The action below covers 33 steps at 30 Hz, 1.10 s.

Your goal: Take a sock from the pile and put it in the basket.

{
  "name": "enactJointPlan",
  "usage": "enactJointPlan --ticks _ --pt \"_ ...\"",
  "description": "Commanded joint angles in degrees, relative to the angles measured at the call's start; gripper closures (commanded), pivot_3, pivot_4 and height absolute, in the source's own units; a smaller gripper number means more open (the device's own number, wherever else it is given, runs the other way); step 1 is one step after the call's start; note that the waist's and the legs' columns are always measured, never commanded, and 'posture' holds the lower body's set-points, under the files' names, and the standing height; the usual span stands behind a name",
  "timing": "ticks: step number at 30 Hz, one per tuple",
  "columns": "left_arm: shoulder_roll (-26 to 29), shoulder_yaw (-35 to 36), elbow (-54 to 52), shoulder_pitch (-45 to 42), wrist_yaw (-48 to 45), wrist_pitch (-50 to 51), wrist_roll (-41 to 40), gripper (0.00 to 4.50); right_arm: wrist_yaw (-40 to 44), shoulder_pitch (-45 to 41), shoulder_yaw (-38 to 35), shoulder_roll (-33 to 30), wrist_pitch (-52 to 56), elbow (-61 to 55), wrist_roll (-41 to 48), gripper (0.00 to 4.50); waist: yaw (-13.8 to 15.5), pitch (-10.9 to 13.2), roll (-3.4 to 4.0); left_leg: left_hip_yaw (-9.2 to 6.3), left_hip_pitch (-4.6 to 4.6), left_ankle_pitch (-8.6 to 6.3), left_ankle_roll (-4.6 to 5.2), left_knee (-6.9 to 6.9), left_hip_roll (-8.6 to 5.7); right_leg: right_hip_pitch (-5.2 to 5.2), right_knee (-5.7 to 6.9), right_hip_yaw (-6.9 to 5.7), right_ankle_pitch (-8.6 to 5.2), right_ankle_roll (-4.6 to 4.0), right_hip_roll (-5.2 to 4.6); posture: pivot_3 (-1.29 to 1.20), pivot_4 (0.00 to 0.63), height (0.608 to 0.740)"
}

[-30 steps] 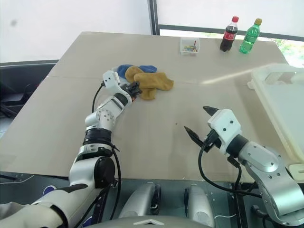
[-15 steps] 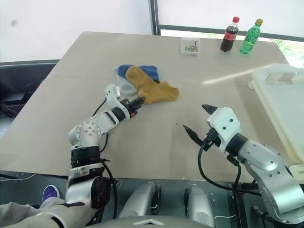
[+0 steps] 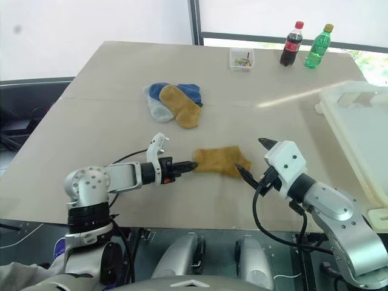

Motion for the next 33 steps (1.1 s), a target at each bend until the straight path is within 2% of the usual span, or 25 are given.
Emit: enactJointPlan --ticks 1,3,8,9,11,12,17,18,19,24,27,33 --pt "2.61 0.51 -4.63 2.05 -1.29 1.61 -3.64 4.45 0.5 1.57 -0.26 -0.98 -0.04 -2.43 0.39 0.0 0.05 0.0 0.0 0.0 0.0 0.0 -0.01 0.0 0.0 0.0 0.0 0.0 0.0 0.0 -0.01 0.0 0.15 0.729" --pt "4.08 0.45 -6.36 3.42 -1.32 1.61 -3.19 4.45 0.72 3.28 -0.6 0.55 1.32 -1.89 3.31 0.0 0.04 0.0 0.0 0.0 0.01 -0.03 -0.04 0.0 0.01 0.0 -0.02 0.01 -0.09 -0.16 -0.03 0.0 0.15 0.729" --pt "4.79 -0.52 -9.32 5.3 -1.16 0.05 -1.93 4.45 2.54 6.14 0.9 0.59 0.22 1.82 3.49 0.0 0.08 -0.01 0.01 0.0 0.01 -0.05 -0.06 -0.01 0.01 0.01 -0.05 0.02 -0.13 -0.22 -0.08 0.0 0.15 0.729" --pt "4.97 -0.67 -9.74 5.87 -1.36 -0.23 -1.81 4.48 2.77 6.15 1.3 0.91 -0.39 2.89 3.36 0.25 0.07 0.0 0.01 0.01 0.01 -0.05 -0.05 -0.01 0.01 0.01 -0.08 0.02 -0.13 -0.23 -0.1 0.0 0.15 0.729" --pt "5.56 -0.75 -11.04 7.03 -2.15 -0.77 -2.07 3.85 4.36 5.9 2.54 0.75 -1.47 4.54 3.39 0.92 0.03 0.0 0.01 0.03 0.02 -0.06 -0.05 -0.01 0.01 0.0 -0.08 0.03 -0.13 -0.23 -0.12 0.0 0.15 0.729" --pt "5.33 -0.28 -11.4 7.31 -2.23 -0.56 -2.48 3.51 4.94 5.73 3.15 0.46 -2.25 5.16 2.87 1.4 0.03 -0.01 0.02 0.03 0.02 -0.05 -0.05 -0.02 0.02 0.0 -0.07 0.03 -0.13 -0.23 -0.11 0.0 0.15 0.729" --pt "4.27 3.96 -13.58 7.97 -0.96 -0.76 -3.16 1.34 7.32 2.8 5.82 0.82 -3.74 6.22 3.64 3.72 -0.01 -0.02 0.04 0.02 0.06 -0.06 -0.05 -0.04 0.04 0.0 -0.07 0.02 -0.14 -0.24 -0.11 0.0 0.15 0.729" --pt "4.62 4.56 -13.95 8.34 -1.37 -0.73 -3.59 1.26 7.85 2.1 6.64 0.92 -3.87 6.58 3.7 4.25 -0.07 -0.03 0.05 0.02 0.06 -0.06 -0.05 -0.04 0.04 0.0 -0.07 0.02 -0.14 -0.24 -0.11 0.0 0.15 0.729" --pt "4.99 4.9 -14.24 8.7 -1.84 -0.86 -3.98 1.26 8.27 1.54 7.3 0.97 -4.01 6.97 3.65 4.46 -0.05 -0.03 0.05 0.03 0.07 -0.06 -0.05 -0.04 0.05 0.01 -0.07 0.02 -0.14 -0.24 -0.1 0.0 0.15 0.729" --pt "6.21 5.24 -13.05 9.69 -5.61 -6.68 -4.91 1.26 10.22 -1.02 11.11 1.23 -6.16 12.58 1.43 4.46 0.12 -0.03 0.05 0.02 0.04 -0.06 -0.05 -0.05 0.03 0.0 -0.12 0.0 -0.14 -0.25 -0.11 0.0 0.15 0.729" --pt "5.6 4.55 -9.28 9.86 -6.29 -10.06 -3.46 1.26 11.5 -2.52 15.25 -0.14 -9.97 20.45 -4.38 4.46 0.15 -0.03 0.05 0.03 0.06 -0.09 -0.1 -0.05 0.0 0.01 -0.2 -0.01 -0.14 -0.25 -0.16 0.0 0.15 0.729" --pt "5.63 1.16 -7.15 11.12 -6.19 -12.88 -1.8 1.26 15.3 -2.37 15.9 -1.91 -17.46 26.98 -7.52 4.46 0.15 -0.07 0.06 0.02 0.04 -0.06 -0.07 -0.08 -0.01 0.0 -0.2 -0.03 -0.14 -0.24 -0.17 0.0 0.15 0.729"
